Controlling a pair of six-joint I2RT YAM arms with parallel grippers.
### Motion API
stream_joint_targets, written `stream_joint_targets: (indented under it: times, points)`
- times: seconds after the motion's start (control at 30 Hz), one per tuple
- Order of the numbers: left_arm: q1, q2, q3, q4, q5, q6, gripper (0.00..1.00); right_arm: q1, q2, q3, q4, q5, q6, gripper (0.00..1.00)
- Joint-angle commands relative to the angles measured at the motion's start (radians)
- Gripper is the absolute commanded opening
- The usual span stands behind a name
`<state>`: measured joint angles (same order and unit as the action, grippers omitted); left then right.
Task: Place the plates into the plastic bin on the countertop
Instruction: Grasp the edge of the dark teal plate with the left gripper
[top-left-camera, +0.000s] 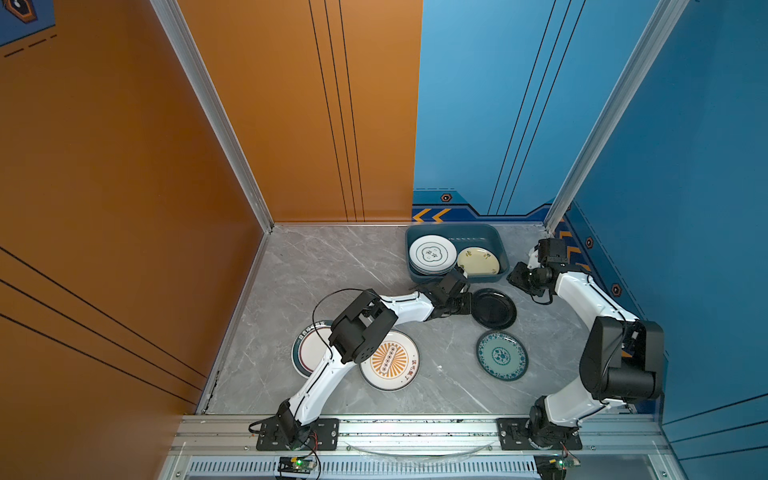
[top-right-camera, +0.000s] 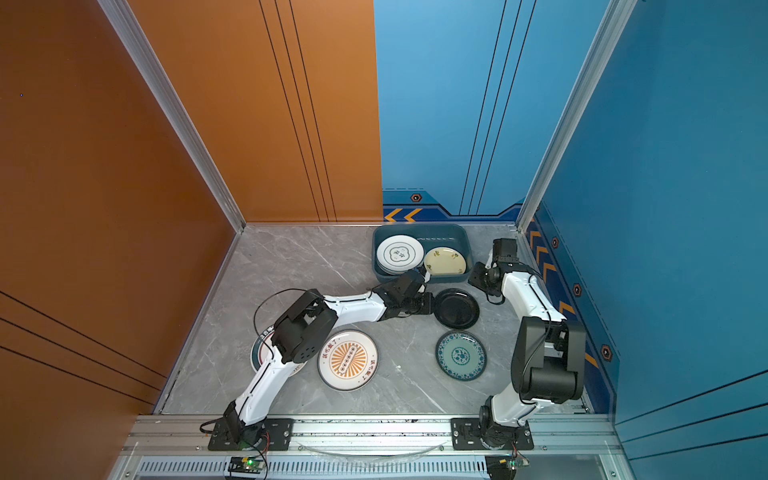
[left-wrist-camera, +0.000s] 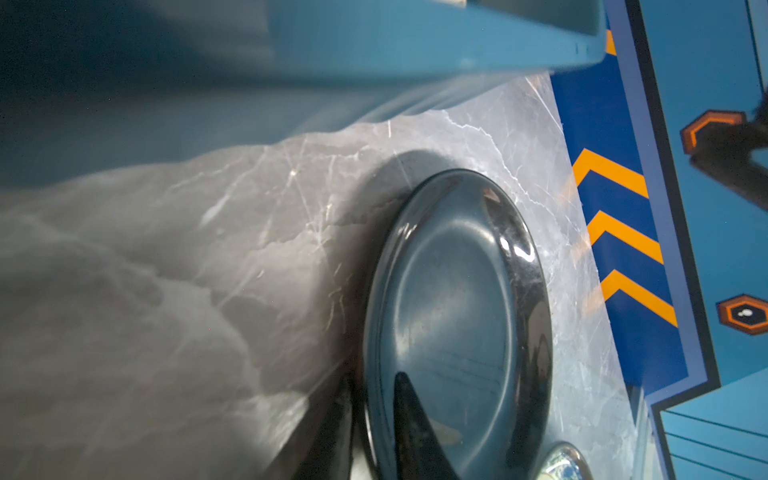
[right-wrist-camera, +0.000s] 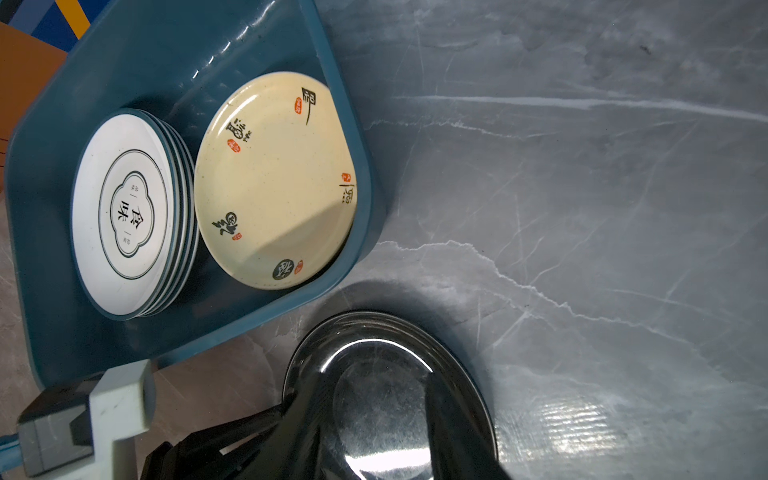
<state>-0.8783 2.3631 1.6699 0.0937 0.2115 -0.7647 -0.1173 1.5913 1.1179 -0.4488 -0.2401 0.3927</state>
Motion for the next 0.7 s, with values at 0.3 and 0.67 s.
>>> stream_joint_targets:
  times: [0.3, 0.67]
  points:
    - [0.044, -0.049, -0.106, -0.087, -0.04, 0.061, 0.07, -0.002, -0.051, -0.05, 0.02, -0.034, 0.002, 0.42]
    - [0.159, -0.323, -0.443, -0.032, -0.027, 0.146, 0.0, 0.03, -0.085, -0.057, 0.033, -0.126, -0.018, 0.42]
